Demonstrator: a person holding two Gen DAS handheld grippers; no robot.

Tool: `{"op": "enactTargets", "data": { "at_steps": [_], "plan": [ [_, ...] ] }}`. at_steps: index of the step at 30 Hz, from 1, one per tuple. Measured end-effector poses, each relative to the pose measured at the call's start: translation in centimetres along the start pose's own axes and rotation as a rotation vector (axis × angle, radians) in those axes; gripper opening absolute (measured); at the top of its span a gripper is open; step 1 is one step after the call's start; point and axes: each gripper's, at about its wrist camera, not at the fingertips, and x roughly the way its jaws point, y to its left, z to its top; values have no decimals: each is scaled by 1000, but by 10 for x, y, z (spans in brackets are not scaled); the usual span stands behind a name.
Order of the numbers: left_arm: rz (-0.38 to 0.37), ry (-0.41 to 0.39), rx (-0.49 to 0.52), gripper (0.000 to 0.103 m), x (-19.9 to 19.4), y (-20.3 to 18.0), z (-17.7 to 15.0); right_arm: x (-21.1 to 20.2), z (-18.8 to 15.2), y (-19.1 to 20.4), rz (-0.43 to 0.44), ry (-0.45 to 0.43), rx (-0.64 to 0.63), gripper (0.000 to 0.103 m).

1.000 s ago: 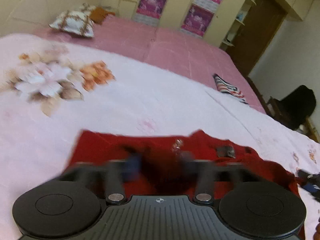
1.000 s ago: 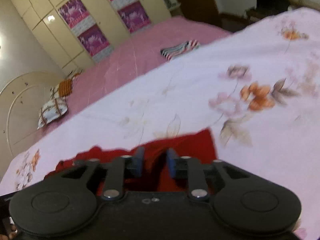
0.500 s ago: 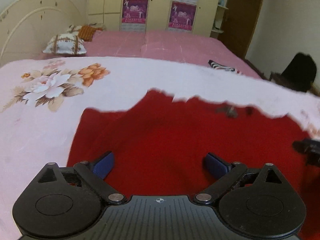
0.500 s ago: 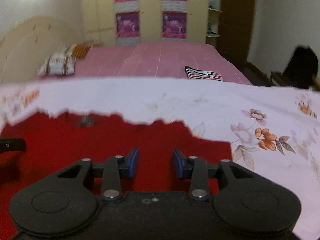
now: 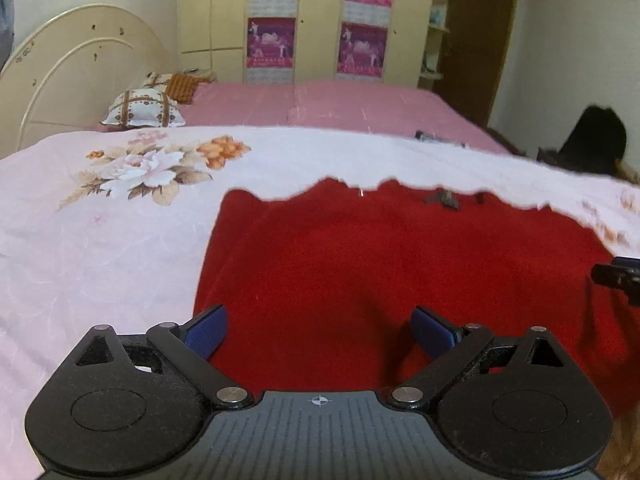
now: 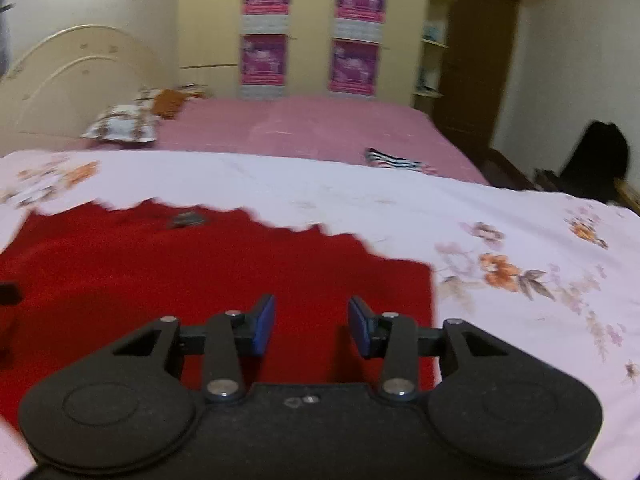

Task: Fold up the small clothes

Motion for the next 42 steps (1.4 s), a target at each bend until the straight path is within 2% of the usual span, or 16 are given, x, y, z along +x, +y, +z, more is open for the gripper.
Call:
{"op": "enactTargets", "data": {
  "at_steps": [3, 5, 6, 11, 15, 18, 21, 23, 26, 28, 31, 33, 37, 40, 42],
  "plan": [
    [36, 59, 41, 98, 7, 0, -16, -4, -18, 16, 12, 41, -41, 40],
    [41, 38, 84, 98, 0, -1, -26, 1, -31, 20, -32, 95, -80, 41],
    [36, 45, 81, 98, -4, 0, -28, -2, -40, 17, -36, 88, -93, 45],
    [23, 54, 100, 98, -22, 6, -44, -23, -60, 1, -51, 112, -76, 46],
    [4, 48, 66, 97, -31, 8, -37, -29, -54, 1, -63, 133, -67, 44],
    [-8, 15, 46, 97, -33, 0, -27, -41, -42, 12, -14, 80, -34, 44],
    [7, 33, 44, 97, -22, -7, -24, -39, -32, 35, 36, 59, -42, 44],
    [41, 93, 67, 98, -11, -9, -31, -33, -29, 53, 48, 58, -65, 45],
    [42, 73, 88, 98, -20, -8, -47, -22, -42, 68, 49, 125, -123, 46],
    [32, 79, 90, 98, -27, -6, -51, -26, -55, 67, 48, 110, -147, 46],
    [17, 103, 67, 98, -32, -3, -43, -33, -57, 59, 63, 129, -135, 46],
    [-4, 83, 25, 98, -34, 2, -31, -34, -50, 58, 75, 146, -134, 45],
    [1, 36, -7, 98, -26, 0, 0, -35, -27, 52, 95, 93, -30, 45],
    [37, 15, -31, 98, -5, 2, 20, -25, -7, 52, 101, 65, 7, 45],
    [67, 27, -55, 98, 12, 7, 29, -17, 2, 59, 94, 44, 2, 46]
  ]
}}
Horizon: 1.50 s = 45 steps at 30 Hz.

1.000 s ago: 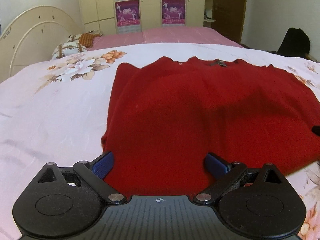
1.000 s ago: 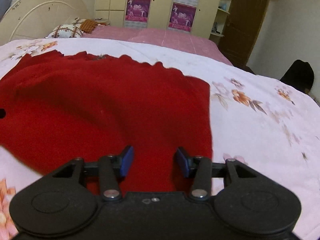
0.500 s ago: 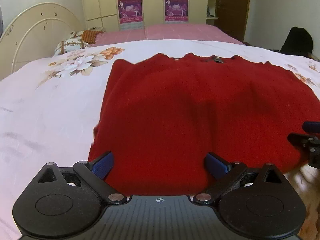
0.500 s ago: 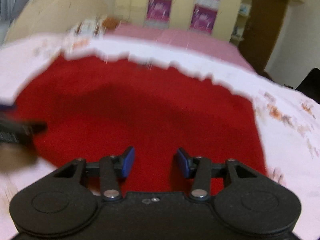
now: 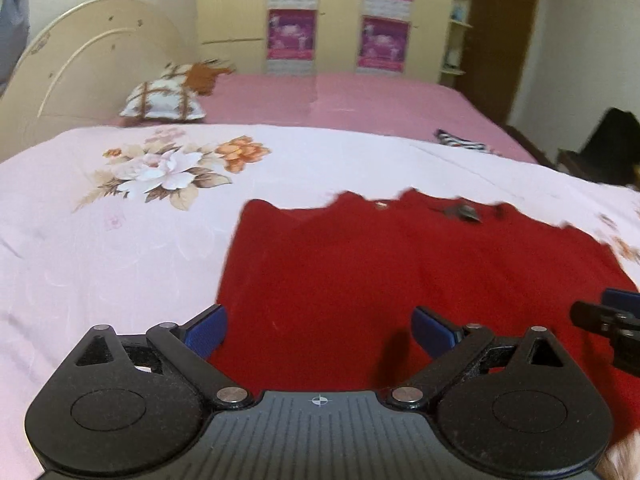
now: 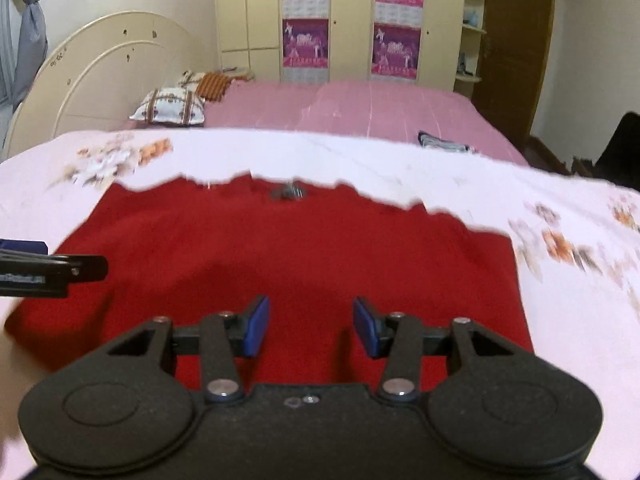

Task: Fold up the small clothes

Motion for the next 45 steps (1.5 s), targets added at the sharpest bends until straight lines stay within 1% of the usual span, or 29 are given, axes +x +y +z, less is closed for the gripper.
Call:
{"op": "enactTargets", "data": {
  "at_steps": [3, 4, 5, 6, 7, 8, 9, 12, 14, 20, 25, 27, 29, 32, 34, 37, 41, 45],
  "plan": [
    [46, 50, -46, 98, 29, 9, 2, 17, 13, 6, -9, -13, 12, 47],
    [46, 65, -69, 98, 37, 15, -1, 25, 17, 7, -10, -9, 13, 47],
    [30, 69, -102, 99, 40, 21, -4, 32, 17, 8, -16, -3, 4, 47],
    [27, 78, -131, 103, 43, 25, -5, 38, 12, 12, -32, 10, -21, 48],
    [23, 80, -144, 103, 44, 27, -6, 45, 7, 13, -46, 32, -44, 48],
    [23, 77, -136, 103, 44, 26, -7, 51, -1, 12, -50, 50, -65, 48],
    [29, 72, -122, 103, 43, 24, -8, 49, -7, 12, -48, 25, -78, 49],
    [49, 54, -83, 103, 39, 18, -8, 44, -10, 12, -48, 28, -99, 49],
    [55, 46, -71, 103, 35, 16, -7, 40, -7, 10, -41, 34, -80, 49],
    [52, 22, -5, 103, 17, 10, -7, 19, -6, 6, -15, 13, -11, 52],
    [45, 11, 27, 103, 0, 6, -13, 5, -10, 12, -9, -3, -20, 54],
    [44, 19, 40, 103, -4, 3, -18, 1, -12, 14, -12, -5, -21, 56],
    [50, 32, 55, 103, -6, 2, -25, 2, -19, 17, -17, 17, -33, 56],
    [53, 73, 61, 103, -7, 2, -35, 12, -35, 22, -35, 106, -76, 56],
    [46, 82, 57, 103, -12, 4, -41, 6, -40, 22, -39, 92, -70, 57],
    [23, 51, 43, 103, -27, 5, -45, -5, -40, 19, -27, 84, -42, 56],
    [-13, 23, 47, 103, -36, -2, -37, -15, -38, 15, -44, 41, -43, 56],
    [-33, 5, 63, 103, -32, -16, -28, -16, -29, 2, -60, 11, 6, 55]
  ]
}}
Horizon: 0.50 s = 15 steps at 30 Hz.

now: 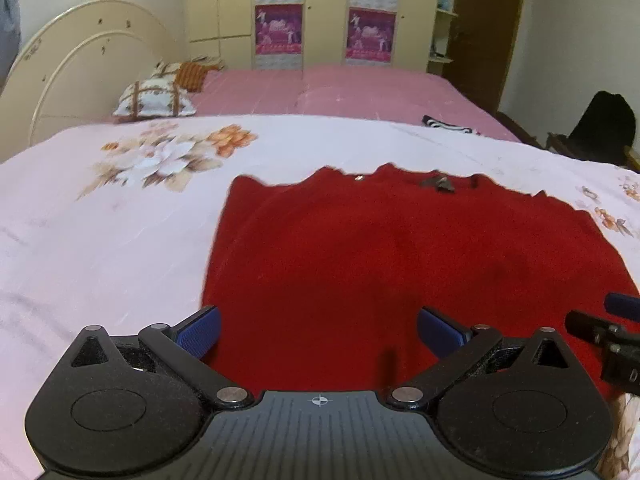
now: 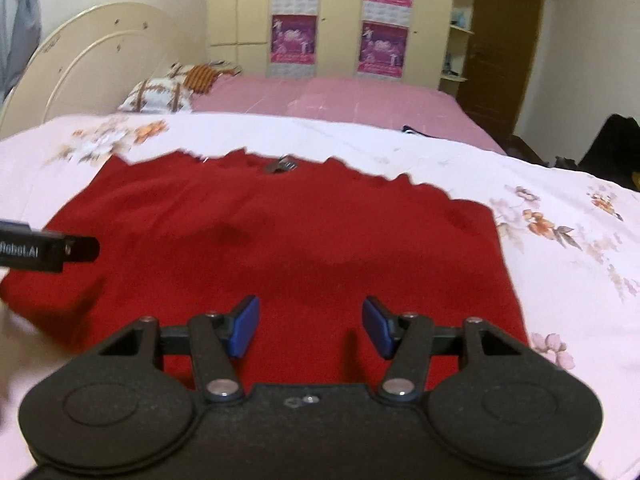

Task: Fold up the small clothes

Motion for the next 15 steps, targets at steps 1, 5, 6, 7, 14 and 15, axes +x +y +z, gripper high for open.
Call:
{"op": "enactTargets", "data": {
  "at_steps": [1, 5, 6, 7, 14, 15],
  "plan": [
    [1, -4, 5, 103, 3, -3, 2, 1, 3, -4, -3, -8, 9, 55],
    [23, 14, -9, 103, 25, -10, 10, 10, 9, -23, -60, -22, 27, 55],
    [35, 29, -12, 103, 33, -10, 10, 14, 9, -32, -75, -16, 47, 55],
    [45, 51, -14, 103, 42, -9, 9, 18, 8, -40, -88, -8, 63, 55],
    [46, 52, 26, 103, 38, -13, 2, 39, -8, -83, -118, 69, 110, 57],
    [33, 51, 15, 103, 32, -13, 1, 36, -6, -81, -123, 66, 105, 56]
  ]
}}
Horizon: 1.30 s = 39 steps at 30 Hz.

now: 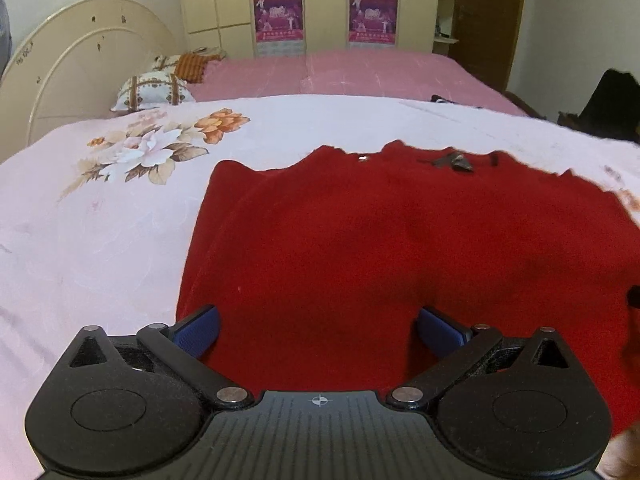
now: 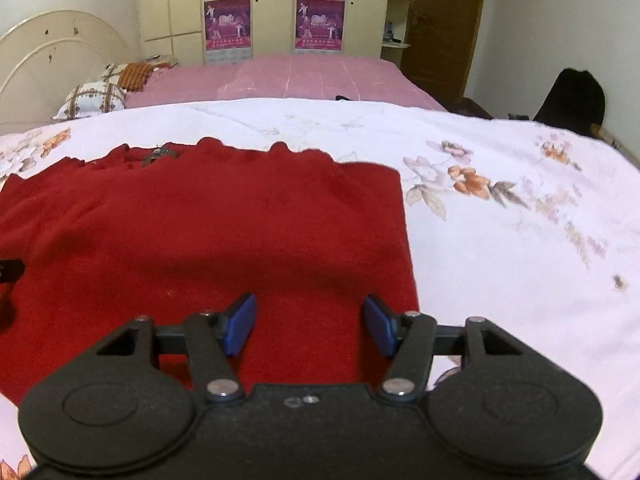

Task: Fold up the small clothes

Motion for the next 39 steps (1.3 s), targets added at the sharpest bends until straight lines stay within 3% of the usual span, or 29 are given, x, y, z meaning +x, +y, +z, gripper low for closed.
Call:
{"op": "enactTargets", "data": {
  "at_steps": [6, 13, 17, 20, 31, 39],
  "plan": [
    [-39, 25, -81, 103, -21, 10, -15, -28, 5, 21, 96, -63, 4, 58],
    [0, 52, -18, 103, -28, 2, -41, -36, -9, 61, 182, -36, -73, 58],
    [9, 59, -14, 103, -34, 2, -45, -30, -23, 75, 158, 31, -138, 58],
    [-4, 66, -33, 103, -42, 4, -45, -38, -24, 73, 160, 21, -127, 58],
    [-87, 133, -178, 103, -60, 17, -64, -67, -25, 64, 191, -35, -91, 60],
    [-191, 124, -384, 103, -58, 38, -79, -72, -28, 64, 199, -46, -97, 60]
  ]
}}
